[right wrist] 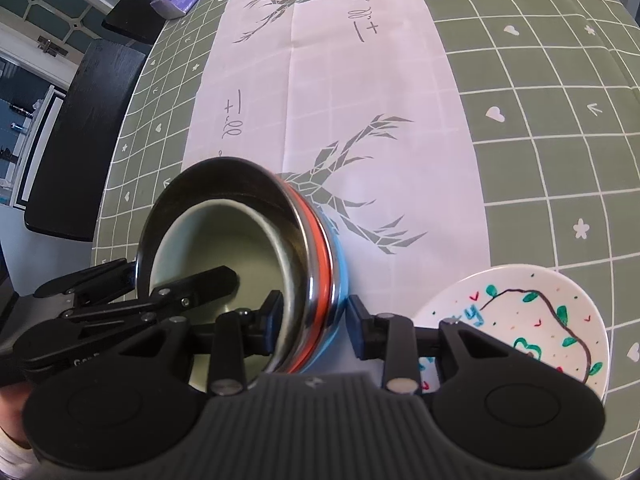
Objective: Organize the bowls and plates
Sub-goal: 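Lift the bowl stack with both tools and carry it toward the Fruity plate, then lower the bowl stack onto the Fruity plate with both tools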
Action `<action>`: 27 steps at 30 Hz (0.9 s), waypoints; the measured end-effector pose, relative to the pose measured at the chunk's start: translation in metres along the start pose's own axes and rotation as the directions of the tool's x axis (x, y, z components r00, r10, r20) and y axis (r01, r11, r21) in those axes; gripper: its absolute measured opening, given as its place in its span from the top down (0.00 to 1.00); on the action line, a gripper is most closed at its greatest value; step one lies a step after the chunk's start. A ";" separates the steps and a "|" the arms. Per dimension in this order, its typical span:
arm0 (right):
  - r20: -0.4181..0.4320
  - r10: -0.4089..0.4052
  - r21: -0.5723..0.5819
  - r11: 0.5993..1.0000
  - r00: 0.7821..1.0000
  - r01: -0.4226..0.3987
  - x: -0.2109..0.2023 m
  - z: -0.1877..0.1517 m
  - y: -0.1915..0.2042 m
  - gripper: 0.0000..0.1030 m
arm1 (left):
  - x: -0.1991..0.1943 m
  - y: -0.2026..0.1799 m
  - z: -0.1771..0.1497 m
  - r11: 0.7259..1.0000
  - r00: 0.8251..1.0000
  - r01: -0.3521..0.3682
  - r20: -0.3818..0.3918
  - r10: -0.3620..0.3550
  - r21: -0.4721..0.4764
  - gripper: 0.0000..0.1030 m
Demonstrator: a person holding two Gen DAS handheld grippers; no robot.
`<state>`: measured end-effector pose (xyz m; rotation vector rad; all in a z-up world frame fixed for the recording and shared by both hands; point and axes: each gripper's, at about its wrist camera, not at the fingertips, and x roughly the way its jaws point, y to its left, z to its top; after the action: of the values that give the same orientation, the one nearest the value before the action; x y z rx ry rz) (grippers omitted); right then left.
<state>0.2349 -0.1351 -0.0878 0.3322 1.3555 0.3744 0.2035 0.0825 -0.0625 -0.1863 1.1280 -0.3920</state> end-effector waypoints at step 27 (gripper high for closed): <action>0.016 -0.038 0.044 0.998 0.999 0.037 -0.020 -0.007 0.001 0.75 | -0.012 -0.027 0.009 0.994 0.992 -0.103 -0.080 0.099 -0.048 0.51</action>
<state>0.2248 -0.1430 -0.0714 0.3451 1.3527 0.3102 0.2011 0.0619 -0.0393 -0.1596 1.2191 -0.2818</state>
